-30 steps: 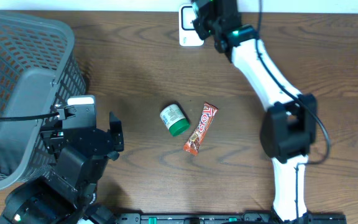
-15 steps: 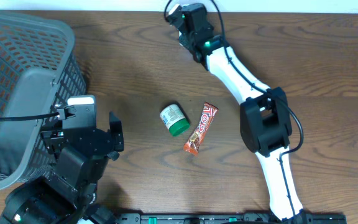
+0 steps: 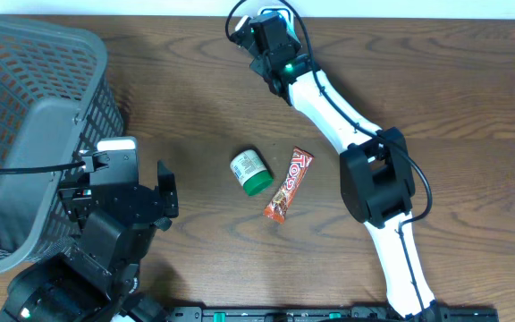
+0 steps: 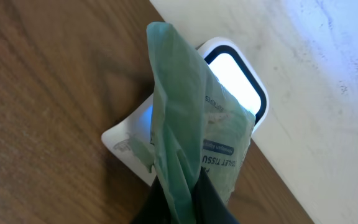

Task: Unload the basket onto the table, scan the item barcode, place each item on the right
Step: 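Hold the tissue pack's barcode under the white scanner, then carry the tissue pack to the right table edge and release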

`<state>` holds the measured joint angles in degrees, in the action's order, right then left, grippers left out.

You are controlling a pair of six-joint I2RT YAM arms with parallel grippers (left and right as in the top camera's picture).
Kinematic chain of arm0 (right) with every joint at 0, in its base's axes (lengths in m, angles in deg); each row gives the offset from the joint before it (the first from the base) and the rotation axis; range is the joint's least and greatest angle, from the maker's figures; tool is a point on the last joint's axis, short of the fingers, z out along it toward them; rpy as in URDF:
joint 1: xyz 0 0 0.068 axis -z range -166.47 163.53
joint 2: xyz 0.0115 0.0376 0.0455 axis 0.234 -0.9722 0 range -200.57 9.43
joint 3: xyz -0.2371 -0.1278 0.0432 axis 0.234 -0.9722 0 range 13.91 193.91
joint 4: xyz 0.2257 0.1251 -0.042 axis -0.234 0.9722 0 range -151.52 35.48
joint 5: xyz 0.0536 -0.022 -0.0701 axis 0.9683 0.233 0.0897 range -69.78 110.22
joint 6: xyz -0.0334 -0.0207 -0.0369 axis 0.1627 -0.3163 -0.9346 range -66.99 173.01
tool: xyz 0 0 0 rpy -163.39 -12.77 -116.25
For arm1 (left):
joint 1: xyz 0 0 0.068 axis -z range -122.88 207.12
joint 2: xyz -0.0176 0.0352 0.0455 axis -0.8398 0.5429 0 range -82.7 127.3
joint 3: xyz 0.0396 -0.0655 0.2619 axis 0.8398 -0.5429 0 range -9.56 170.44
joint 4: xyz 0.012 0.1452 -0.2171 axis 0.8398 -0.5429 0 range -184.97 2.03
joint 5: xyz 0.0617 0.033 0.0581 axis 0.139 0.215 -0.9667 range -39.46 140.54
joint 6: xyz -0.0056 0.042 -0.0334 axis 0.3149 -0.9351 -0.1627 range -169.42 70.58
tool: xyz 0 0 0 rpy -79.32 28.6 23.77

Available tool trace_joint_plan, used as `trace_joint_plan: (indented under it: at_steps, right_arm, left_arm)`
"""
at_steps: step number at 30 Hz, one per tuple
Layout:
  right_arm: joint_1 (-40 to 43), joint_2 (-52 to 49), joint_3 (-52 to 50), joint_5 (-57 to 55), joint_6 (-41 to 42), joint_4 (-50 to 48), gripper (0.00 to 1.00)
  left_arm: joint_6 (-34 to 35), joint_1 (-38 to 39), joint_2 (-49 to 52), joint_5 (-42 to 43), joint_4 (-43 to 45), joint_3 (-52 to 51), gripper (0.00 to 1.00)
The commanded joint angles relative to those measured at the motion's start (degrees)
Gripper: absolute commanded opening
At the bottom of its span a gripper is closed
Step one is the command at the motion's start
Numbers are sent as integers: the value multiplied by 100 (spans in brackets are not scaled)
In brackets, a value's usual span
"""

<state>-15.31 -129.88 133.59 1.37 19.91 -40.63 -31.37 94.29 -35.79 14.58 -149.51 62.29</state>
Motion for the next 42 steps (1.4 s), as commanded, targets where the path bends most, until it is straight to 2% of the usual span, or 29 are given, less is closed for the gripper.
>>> trace_joint_plan:
  at_steps: [1, 9, 16, 24, 28, 36, 42]
  right_arm:
    - [-70, 20, 181, -254, -9, 136, 1]
    - [-168, 485, 199, -485, 682, 1078, 1]
    - [48, 1451, 201, -918, 1716, 2704, 1]
    - [1226, 1862, 197, -933, 4037, 4968, 1]
    - [2090, 1829, 133, -935, 4428, 5873, 1]
    - [3628, 1823, -601, -1257, 4426, 5925, 1]
    - [4656, 1823, -2028, -1226, 4710, 4968, 1]
  left_arm:
    - [24, -20, -20, -72, -15, 37, 98]
    - [24, -20, -20, -72, -15, 37, 98]
    - [24, -20, -20, -72, -15, 37, 98]
    - [24, -20, -20, -72, -15, 37, 98]
    - [24, -20, -20, -72, -15, 37, 98]
    - [24, -20, -20, -72, -15, 37, 98]
    - [24, -20, -20, -72, -15, 37, 98]
